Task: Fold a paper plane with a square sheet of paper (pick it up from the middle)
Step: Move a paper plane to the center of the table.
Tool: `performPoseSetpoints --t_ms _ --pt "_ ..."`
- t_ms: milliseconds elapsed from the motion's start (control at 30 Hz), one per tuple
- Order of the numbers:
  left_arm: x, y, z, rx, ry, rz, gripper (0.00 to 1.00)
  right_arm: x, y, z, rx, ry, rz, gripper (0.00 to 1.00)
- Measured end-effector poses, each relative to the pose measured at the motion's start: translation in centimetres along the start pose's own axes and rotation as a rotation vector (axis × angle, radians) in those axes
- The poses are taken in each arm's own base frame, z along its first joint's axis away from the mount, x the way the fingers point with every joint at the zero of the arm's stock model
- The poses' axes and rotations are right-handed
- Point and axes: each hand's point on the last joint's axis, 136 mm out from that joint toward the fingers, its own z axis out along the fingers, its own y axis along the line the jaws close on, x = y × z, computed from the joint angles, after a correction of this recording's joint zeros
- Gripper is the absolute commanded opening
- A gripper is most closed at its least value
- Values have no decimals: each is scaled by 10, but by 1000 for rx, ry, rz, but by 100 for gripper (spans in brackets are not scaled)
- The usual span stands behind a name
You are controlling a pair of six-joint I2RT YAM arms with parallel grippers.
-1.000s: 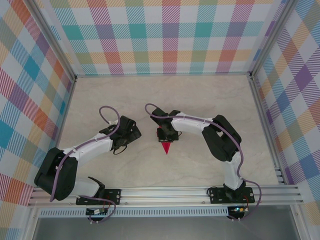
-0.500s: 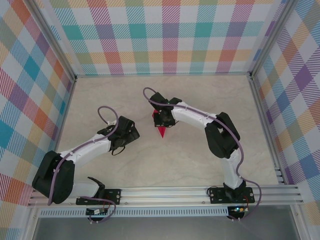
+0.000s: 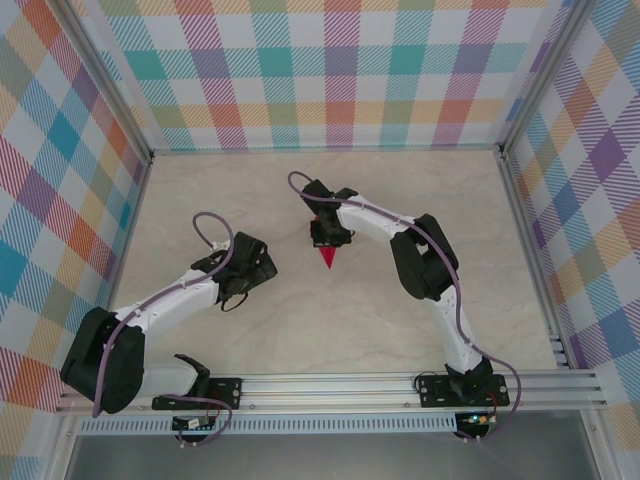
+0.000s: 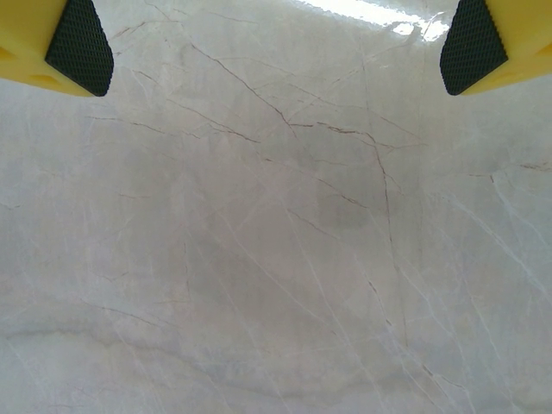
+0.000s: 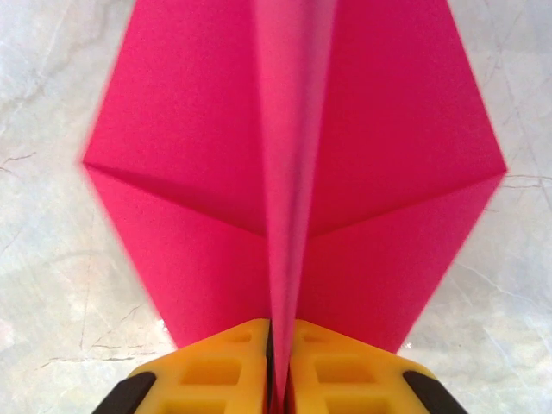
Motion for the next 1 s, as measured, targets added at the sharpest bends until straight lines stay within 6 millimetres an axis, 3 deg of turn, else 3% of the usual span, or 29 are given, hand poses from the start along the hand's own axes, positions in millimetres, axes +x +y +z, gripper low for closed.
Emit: performPoseSetpoints --t_ms 167,333,433,600,700,800,900,1000 --pt "1 1 0 -4 2 4 100 -3 2 -1 1 7 0 32" --pt "-3 6 -4 -34 -1 8 100 -10 8 -19 -25 -11 0 58" --pt "-23 1 -16 -30 -49 4 100 -21 10 -53 -53 -73 -2 78" --pt "-72 -9 -44 -10 -187 17 100 -44 -8 -149 -62 -303 4 100" --pt "-97 0 -55 -33 -273 33 100 -50 -43 -194 -34 -440 44 100" --pt "-119 16 -62 -73 -365 42 100 -49 -105 -211 103 -551 125 100" --pt "-131 32 -62 -114 -435 62 100 -35 -174 -199 300 -603 204 100" --pt "-137 52 -53 -168 -465 76 100 -7 -235 -173 466 -584 263 100"
